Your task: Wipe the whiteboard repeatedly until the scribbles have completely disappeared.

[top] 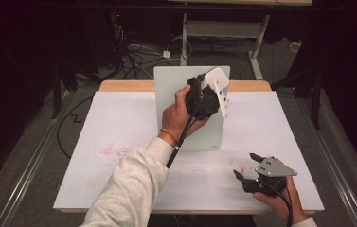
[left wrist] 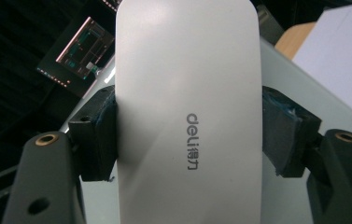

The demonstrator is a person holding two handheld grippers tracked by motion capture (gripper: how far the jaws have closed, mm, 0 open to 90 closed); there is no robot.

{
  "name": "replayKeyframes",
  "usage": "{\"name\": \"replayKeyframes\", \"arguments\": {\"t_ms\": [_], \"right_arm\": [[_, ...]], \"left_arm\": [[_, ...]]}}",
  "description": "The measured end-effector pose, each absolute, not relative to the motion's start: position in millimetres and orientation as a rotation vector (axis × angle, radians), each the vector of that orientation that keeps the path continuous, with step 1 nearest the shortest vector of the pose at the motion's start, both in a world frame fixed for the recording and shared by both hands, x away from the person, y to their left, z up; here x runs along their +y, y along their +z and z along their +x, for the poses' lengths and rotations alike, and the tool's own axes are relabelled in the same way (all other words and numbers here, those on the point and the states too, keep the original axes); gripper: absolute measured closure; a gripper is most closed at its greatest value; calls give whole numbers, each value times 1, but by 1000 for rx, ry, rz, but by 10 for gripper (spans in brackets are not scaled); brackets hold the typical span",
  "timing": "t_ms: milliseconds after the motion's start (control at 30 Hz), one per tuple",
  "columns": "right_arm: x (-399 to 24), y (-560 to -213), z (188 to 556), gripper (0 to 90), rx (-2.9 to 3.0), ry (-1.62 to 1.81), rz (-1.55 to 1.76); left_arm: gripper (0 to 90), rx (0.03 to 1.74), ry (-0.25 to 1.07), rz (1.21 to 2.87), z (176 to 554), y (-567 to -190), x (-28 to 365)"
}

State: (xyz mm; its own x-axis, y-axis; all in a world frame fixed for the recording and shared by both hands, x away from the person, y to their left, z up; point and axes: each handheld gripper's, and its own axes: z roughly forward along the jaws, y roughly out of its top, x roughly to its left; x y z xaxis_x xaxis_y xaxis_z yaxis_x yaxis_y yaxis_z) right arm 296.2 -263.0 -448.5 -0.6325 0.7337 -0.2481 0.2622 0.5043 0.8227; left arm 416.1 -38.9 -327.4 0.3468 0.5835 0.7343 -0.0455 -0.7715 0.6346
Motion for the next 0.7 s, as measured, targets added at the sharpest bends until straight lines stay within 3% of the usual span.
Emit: {"name": "replayKeyframes", "arguments": {"t_ms": [233,400,700], "right_arm": [[-262,-449,297,218,2162,1032,799],[-261,-448,297,211,2140,1031,806],[-262,-448,298,211,2135,1031,806]], "left_arm": [[290,412,1405,2124,401,-366,-28],[290,440,1303,2103,394,-369,-14],[291,413,1234,2106,379,-373,6]]}}
